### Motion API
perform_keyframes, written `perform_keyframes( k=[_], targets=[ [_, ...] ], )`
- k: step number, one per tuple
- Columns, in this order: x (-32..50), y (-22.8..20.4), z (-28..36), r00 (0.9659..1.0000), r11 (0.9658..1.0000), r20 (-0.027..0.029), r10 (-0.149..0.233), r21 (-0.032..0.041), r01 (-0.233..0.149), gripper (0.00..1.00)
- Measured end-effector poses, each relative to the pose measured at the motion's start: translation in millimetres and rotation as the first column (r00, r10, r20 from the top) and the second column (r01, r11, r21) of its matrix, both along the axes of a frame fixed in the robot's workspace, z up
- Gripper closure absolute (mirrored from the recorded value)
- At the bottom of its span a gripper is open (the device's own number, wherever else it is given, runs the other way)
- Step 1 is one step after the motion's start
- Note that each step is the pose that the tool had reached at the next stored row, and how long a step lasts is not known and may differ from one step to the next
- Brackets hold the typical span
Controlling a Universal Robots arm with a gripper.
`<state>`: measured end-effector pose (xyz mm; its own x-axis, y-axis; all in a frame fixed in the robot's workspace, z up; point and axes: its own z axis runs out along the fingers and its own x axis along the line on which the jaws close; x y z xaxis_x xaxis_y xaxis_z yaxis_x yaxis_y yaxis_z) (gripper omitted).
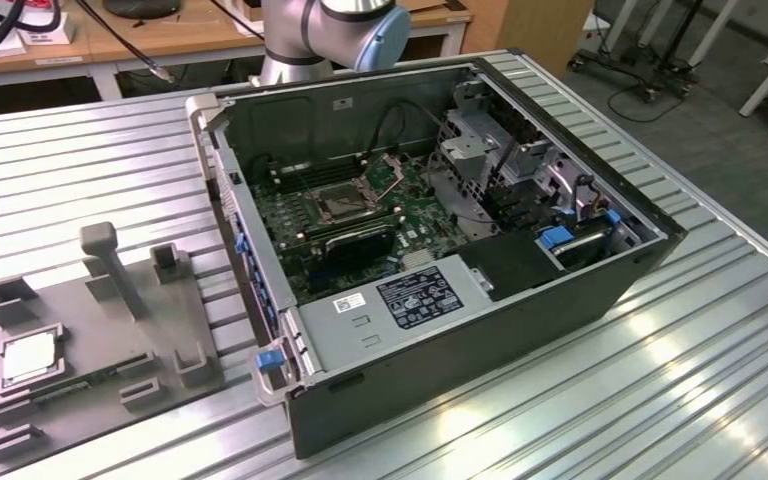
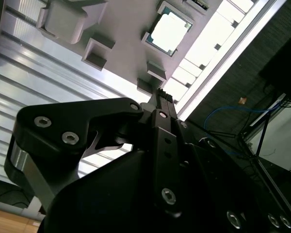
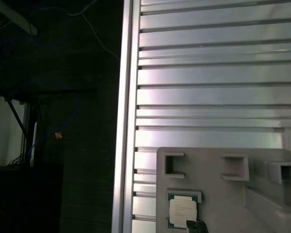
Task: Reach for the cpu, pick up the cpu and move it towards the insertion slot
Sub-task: 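Reach for the cpu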
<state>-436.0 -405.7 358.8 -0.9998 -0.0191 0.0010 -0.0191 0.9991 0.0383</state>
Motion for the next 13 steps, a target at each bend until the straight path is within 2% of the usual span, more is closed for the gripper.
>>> perform_keyframes(
  k=[13],
  targets=[
    [-6.6, -5.4, -2.8, 1.0, 1.0, 0.0002, 0.0, -0.0001, 0.0, 0.89]
  ],
)
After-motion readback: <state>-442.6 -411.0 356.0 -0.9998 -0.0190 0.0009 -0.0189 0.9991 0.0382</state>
